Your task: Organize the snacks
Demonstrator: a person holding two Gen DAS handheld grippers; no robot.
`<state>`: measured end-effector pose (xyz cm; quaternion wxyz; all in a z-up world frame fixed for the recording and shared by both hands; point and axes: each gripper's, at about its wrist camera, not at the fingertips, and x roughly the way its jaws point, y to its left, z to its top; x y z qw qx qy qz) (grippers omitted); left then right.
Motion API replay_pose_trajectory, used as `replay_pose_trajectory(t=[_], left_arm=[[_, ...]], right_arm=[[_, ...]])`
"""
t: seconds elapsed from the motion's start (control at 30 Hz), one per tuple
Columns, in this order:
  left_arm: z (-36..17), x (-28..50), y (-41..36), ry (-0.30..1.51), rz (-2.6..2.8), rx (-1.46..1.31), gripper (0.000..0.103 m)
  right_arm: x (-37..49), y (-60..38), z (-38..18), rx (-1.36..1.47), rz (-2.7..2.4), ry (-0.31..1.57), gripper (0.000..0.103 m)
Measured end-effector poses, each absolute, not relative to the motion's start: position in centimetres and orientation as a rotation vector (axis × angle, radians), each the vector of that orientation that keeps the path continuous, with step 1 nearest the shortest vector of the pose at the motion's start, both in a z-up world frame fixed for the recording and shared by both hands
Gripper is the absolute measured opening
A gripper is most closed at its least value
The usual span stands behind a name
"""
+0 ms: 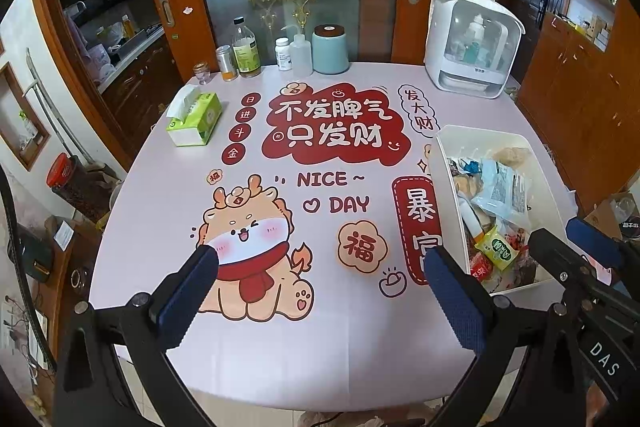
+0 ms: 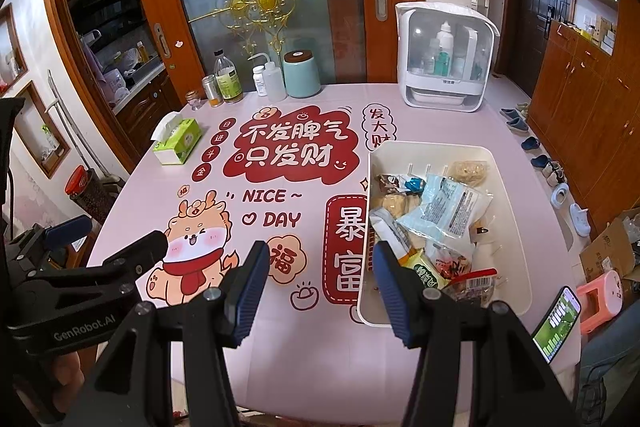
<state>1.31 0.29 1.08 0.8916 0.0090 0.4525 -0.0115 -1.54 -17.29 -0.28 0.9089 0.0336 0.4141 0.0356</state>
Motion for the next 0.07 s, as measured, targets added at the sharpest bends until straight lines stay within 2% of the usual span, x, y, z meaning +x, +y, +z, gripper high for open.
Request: replay_pose_trajectory(t=[0.07], left_arm=[[1.10,1.33,0.28,0.940,-0.023,0.019,0.102]], right_arm=[[-1.53,-17.30,-0.27,0.068,0.074,0.856,0.054]])
